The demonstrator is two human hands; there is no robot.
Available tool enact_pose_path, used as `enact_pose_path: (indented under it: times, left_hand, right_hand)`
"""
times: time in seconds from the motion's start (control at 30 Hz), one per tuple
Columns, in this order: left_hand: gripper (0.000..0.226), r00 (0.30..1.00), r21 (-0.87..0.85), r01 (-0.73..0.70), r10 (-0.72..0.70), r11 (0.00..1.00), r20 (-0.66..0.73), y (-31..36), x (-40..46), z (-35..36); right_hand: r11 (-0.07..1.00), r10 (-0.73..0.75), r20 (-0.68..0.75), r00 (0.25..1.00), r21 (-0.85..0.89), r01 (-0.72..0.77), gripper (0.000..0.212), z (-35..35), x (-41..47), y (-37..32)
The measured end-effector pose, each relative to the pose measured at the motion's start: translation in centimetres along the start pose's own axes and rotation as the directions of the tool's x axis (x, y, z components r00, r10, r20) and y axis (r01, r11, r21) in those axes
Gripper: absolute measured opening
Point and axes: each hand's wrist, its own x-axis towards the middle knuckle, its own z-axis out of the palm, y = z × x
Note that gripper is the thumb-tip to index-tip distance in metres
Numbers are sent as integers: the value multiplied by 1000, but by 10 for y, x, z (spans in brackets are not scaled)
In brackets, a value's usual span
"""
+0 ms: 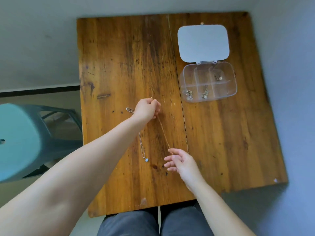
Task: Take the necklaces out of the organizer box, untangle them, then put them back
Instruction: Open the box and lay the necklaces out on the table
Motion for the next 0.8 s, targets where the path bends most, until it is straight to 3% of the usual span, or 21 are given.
enact_pose_path:
  times: [0.03, 0.1, 0.17, 0.27, 0.4, 0.53, 0.6, 0.67, 0.8]
  left_hand:
    - [33, 995, 220, -95, 100, 971, -13, -2, 3, 3]
    - [31, 964, 556, -229, 264, 799, 18, -5, 6, 6]
    - [29, 933, 726, -301, 350, 618, 89, -9, 9, 9]
    - [26, 917, 825, -320, 372, 465, 146, -10, 13, 11]
    - [24, 877, 853, -350, 456, 386, 154, -2, 12, 16]
    - [41, 762, 814, -487, 610, 317, 218, 19, 5, 48]
    - [42, 742, 798, -512, 632, 319, 224, 31, 3, 70]
    - [34, 776, 793, -478, 605, 377, 180, 41, 5, 87]
    - [20, 815, 782, -416, 572, 465, 94, 48, 11, 95]
  right_hand:
    - [1000, -4, -19, 1000, -24, 3, 18, 4, 2, 6]
    - [993, -21, -48, 999, -120, 15, 10, 10, 5, 15]
    - [972, -32, -72, 997, -234, 14, 8, 13, 9, 22]
    - [920, -48, -64, 997, -392, 19, 12, 12, 10, 26]
    - [824, -218, -23, 976, -540, 172, 39, -23, 14, -2]
    - [722, -499, -167, 851, -623, 301, 20, -115, 55, -77]
    - [604, -613, -204, 763, -744, 286, 23, -156, 82, -119]
    - [421, -665, -149, 732, -884, 203, 26, -185, 111, -153]
    - [-37, -531, 43, 847, -999, 28, 22, -200, 161, -188]
